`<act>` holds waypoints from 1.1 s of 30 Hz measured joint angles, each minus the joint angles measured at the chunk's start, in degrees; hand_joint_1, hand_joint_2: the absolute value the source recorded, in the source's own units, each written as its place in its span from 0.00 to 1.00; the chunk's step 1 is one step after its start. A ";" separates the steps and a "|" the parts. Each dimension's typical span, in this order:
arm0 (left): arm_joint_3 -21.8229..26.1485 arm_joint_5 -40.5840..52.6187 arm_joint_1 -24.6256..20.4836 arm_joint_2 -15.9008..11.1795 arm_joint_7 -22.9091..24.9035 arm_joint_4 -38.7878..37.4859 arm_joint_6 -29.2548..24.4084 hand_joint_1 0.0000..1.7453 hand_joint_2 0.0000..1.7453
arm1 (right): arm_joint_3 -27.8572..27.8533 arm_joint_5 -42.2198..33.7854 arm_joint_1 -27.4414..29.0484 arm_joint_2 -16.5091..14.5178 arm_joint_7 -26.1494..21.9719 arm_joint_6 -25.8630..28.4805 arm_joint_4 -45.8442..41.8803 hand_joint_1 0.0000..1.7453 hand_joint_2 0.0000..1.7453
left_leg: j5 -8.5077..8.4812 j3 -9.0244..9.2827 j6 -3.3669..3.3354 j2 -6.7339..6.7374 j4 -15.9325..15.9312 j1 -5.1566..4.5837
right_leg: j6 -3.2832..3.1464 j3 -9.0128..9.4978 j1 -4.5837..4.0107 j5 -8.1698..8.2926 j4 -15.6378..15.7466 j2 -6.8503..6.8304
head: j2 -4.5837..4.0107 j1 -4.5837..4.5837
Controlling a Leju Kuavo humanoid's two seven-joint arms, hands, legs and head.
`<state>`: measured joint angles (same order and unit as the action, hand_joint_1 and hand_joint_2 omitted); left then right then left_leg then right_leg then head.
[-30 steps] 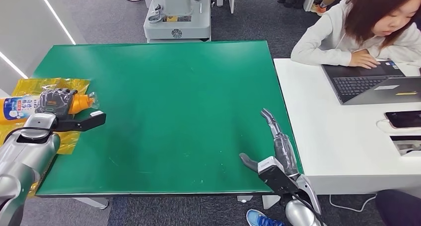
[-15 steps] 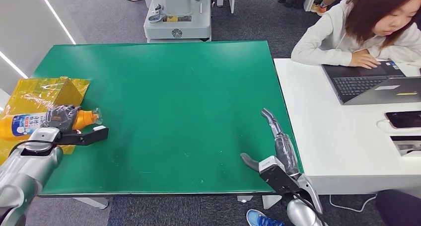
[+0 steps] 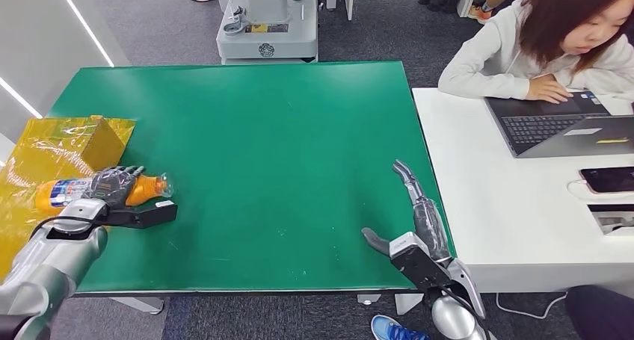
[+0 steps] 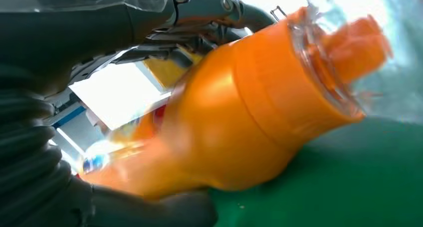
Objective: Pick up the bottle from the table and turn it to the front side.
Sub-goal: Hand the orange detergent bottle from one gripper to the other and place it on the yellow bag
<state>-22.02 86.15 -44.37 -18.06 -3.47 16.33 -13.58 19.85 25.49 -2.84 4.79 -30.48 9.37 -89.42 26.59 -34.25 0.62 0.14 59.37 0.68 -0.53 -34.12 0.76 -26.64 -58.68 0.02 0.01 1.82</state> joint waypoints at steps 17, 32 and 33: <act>4.46 -3.01 1.03 0.75 -0.54 -0.28 -1.44 0.00 1.00 | 0.04 -1.55 -0.12 0.50 -0.14 1.40 1.27 0.00 1.00 | -0.01 0.01 0.01 0.00 -0.01 0.00 | 0.00 0.00 0.00 0.00 0.00 0.00 | -0.01 -0.01; 22.38 -41.70 5.69 10.80 -33.87 6.32 -25.00 0.00 1.00 | 1.31 -2.37 -0.92 0.50 0.70 2.67 1.94 0.00 1.00 | -0.01 0.01 0.01 -0.02 0.01 -0.02 | 0.00 0.02 0.02 0.01 0.01 -0.04 | 0.00 -0.01; 22.92 -47.56 6.75 11.69 -35.05 8.56 -24.28 0.00 1.00 | 1.51 -2.74 -1.27 0.50 0.72 2.79 2.16 0.00 1.00 | -0.01 0.01 0.01 0.00 0.01 -0.02 | -0.01 0.01 0.02 0.01 0.02 -0.02 | 0.00 -0.01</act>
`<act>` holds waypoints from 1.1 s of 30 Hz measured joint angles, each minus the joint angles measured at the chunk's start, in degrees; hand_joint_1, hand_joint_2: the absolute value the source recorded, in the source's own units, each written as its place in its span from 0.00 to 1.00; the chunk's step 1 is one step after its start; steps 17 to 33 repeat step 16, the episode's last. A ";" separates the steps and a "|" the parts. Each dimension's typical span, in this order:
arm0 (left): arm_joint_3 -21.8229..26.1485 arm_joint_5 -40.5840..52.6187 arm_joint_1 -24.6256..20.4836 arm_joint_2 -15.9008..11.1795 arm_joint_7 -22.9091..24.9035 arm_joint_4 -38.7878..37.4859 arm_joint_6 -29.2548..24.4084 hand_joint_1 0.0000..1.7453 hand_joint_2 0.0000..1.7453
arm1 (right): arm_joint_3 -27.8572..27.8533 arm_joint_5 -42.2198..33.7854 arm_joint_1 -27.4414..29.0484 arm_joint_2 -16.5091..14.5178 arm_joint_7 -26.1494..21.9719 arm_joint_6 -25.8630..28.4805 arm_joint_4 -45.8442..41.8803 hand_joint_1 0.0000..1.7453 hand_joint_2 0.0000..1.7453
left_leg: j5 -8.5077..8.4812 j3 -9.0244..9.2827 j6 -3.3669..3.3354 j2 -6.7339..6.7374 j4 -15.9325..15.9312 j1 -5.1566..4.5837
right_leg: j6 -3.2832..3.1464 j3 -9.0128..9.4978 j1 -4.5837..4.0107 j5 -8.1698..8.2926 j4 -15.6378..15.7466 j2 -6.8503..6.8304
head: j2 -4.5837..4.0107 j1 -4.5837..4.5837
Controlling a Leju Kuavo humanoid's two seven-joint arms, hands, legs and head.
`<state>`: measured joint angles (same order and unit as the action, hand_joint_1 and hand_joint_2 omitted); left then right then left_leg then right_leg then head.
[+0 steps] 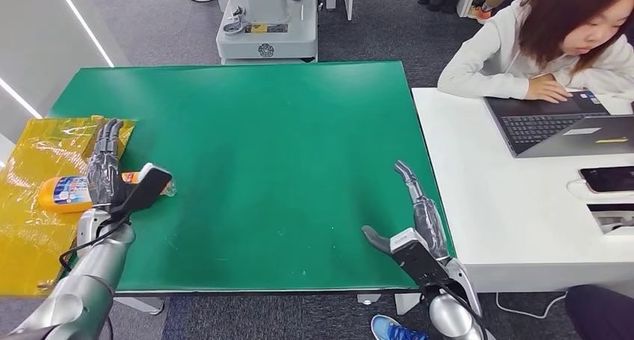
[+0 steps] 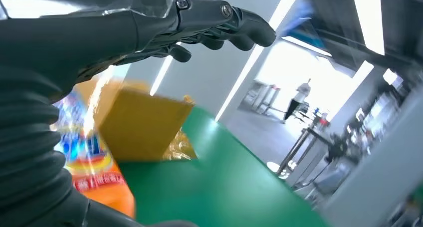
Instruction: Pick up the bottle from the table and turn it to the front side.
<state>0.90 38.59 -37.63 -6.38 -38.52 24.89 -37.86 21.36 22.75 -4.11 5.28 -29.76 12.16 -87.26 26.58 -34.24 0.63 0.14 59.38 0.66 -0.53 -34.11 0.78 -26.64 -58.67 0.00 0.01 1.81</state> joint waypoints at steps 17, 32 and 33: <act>-15.21 -25.07 15.54 12.31 0.86 37.52 23.50 0.00 1.00 | 1.06 -10.55 -0.98 -1.81 -5.03 2.22 -2.12 0.00 1.00 | 0.06 -0.07 -0.08 -0.13 0.02 -0.02 | 0.02 0.02 0.02 -0.01 0.09 -0.14 | -0.01 0.00; -15.21 -25.07 15.54 12.31 0.86 37.52 23.50 0.00 1.00 | 1.06 -10.55 -0.98 -1.81 -5.03 2.22 -2.12 0.00 1.00 | 0.06 -0.07 -0.08 -0.13 0.02 -0.02 | 0.02 0.02 0.02 -0.01 0.09 -0.14 | -0.01 0.00; -15.21 -25.07 15.54 12.31 0.86 37.52 23.50 0.00 1.00 | 1.06 -10.55 -0.98 -1.81 -5.03 2.22 -2.12 0.00 1.00 | 0.06 -0.07 -0.08 -0.13 0.02 -0.02 | 0.02 0.02 0.02 -0.01 0.09 -0.14 | -0.01 0.00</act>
